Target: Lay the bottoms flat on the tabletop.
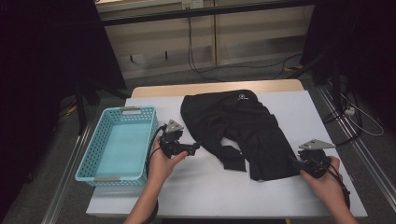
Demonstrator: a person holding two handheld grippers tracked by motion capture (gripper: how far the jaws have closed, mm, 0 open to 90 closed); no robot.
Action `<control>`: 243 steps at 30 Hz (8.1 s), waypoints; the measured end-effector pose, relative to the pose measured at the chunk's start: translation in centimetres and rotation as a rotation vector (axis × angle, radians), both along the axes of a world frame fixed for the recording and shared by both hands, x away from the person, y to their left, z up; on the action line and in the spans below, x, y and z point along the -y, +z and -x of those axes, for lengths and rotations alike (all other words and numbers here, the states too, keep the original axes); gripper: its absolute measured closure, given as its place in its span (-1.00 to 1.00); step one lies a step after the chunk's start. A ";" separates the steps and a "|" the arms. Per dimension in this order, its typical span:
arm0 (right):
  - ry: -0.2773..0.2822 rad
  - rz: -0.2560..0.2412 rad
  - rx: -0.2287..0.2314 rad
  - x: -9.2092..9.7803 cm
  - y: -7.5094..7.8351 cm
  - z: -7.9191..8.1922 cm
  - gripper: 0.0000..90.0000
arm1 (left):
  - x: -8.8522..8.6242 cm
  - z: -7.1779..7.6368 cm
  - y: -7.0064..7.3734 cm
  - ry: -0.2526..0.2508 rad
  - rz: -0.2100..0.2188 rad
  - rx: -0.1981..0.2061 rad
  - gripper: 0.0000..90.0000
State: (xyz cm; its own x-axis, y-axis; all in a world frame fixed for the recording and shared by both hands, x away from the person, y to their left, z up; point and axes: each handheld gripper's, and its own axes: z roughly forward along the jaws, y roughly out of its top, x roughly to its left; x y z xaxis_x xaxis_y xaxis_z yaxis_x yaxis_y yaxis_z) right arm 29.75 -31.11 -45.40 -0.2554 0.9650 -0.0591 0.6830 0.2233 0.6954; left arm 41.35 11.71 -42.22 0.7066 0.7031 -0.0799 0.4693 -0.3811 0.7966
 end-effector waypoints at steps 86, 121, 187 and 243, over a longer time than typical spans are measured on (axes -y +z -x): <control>0.062 0.000 0.015 -1.0 0.4 -0.9 0.29 | -0.8 0.5 -0.3 0.016 0.002 -0.011 -0.73; 0.048 -0.117 0.000 1.4 0.9 0.7 0.44 | 0.8 -0.1 -0.2 -0.026 -0.004 -0.015 -0.73; -0.125 -0.204 -0.028 3.6 -0.6 -14.7 1.00 | -0.2 0.6 -1.1 0.000 -0.015 -0.044 -0.74; -0.114 -0.137 -0.104 2.4 0.5 -2.3 0.75 | 0.7 0.9 0.1 -0.055 -0.015 -0.013 -0.74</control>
State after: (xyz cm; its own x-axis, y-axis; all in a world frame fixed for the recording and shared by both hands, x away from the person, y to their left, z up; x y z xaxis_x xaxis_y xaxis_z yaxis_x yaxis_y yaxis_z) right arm 32.08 -33.50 -44.87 -0.1419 0.9853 0.0955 0.7680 0.0487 0.6386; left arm 40.44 11.01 -42.12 0.7432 0.6644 -0.0789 0.4574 -0.4184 0.7847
